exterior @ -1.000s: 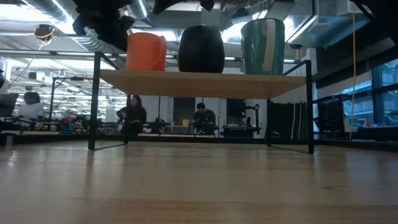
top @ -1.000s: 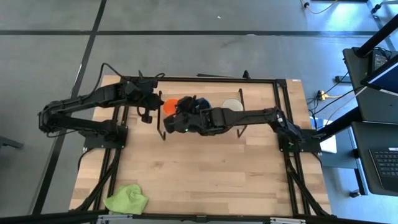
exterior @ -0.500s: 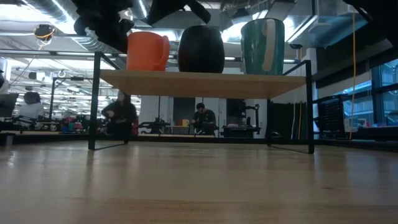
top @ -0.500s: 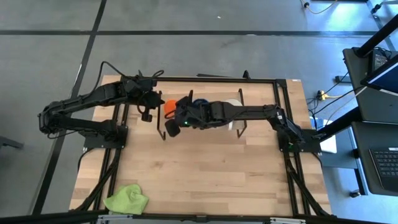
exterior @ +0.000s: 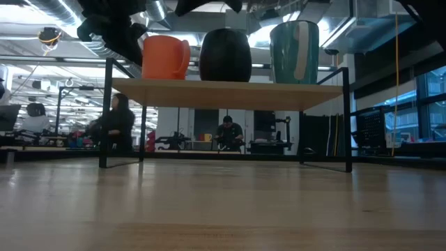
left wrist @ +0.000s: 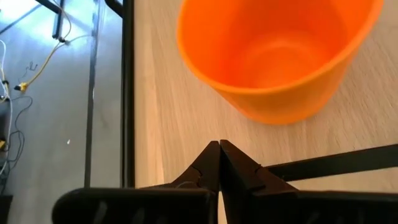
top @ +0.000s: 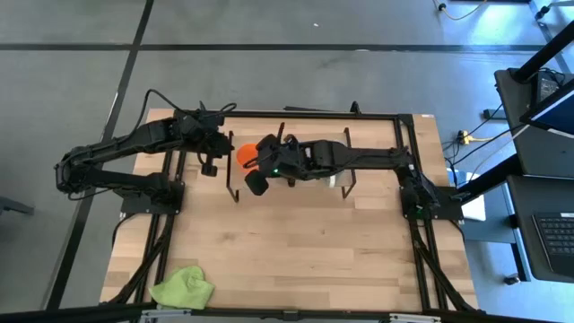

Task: Stack small to large cups/mugs on shelf
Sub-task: Put the orange mug on the shelf

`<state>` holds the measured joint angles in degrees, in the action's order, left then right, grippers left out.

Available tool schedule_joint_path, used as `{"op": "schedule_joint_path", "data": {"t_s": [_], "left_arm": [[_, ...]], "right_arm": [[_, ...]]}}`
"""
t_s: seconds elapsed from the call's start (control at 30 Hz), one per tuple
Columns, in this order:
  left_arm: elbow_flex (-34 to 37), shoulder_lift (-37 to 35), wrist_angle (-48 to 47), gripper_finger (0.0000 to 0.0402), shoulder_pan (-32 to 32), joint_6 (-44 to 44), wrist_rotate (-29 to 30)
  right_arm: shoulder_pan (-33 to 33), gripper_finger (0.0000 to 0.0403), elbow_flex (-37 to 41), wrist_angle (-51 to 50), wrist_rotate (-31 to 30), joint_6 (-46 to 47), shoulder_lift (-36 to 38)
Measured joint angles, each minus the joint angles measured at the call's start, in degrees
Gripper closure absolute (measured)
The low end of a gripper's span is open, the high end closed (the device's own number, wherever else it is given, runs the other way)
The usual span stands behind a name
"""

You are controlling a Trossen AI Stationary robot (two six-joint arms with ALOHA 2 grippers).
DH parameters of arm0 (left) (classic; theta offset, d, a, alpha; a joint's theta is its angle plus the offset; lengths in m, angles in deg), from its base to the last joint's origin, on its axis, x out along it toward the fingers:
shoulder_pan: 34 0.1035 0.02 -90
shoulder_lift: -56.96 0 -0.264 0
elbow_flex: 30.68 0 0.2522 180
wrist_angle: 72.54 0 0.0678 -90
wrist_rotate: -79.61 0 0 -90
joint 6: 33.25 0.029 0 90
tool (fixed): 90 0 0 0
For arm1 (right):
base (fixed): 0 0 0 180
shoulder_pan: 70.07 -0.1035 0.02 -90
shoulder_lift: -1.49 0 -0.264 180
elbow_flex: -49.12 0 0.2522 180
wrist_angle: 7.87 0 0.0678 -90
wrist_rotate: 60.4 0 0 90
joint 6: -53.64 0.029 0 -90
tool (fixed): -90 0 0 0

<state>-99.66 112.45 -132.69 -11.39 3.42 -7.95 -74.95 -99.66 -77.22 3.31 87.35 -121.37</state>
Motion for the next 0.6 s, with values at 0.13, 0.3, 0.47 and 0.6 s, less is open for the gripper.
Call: {"op": "schedule_joint_path", "data": {"t_s": [0.13, 0.3, 0.47, 0.6], "left_arm": [[0.0, 0.0, -1.5, 0.0397, 0.0, 0.0, 0.0], [0.0, 0.0, -2.5, 0.04, 0.0, 1.2, 0.0], [0.0, 0.0, -2.6, 0.0396, 0.0, 1.7, 0.0], [0.0, 0.0, -3.0, 0.04, 0.0, 3.1, 0.6]], "right_arm": [[-0.5, 0.0403, 0.0, -1.1, 5.7, -8.4, 1.8], [-2.3, 0.0403, 0.0, -5.9, 13.2, -13.1, 3.0], [-2.8, 0.0398, 0.1, -10.3, 15.3, -18.1, 2.5], [-2.9, 0.0392, 0.1, -9.5, 10.2, -23.5, 2.4]]}}
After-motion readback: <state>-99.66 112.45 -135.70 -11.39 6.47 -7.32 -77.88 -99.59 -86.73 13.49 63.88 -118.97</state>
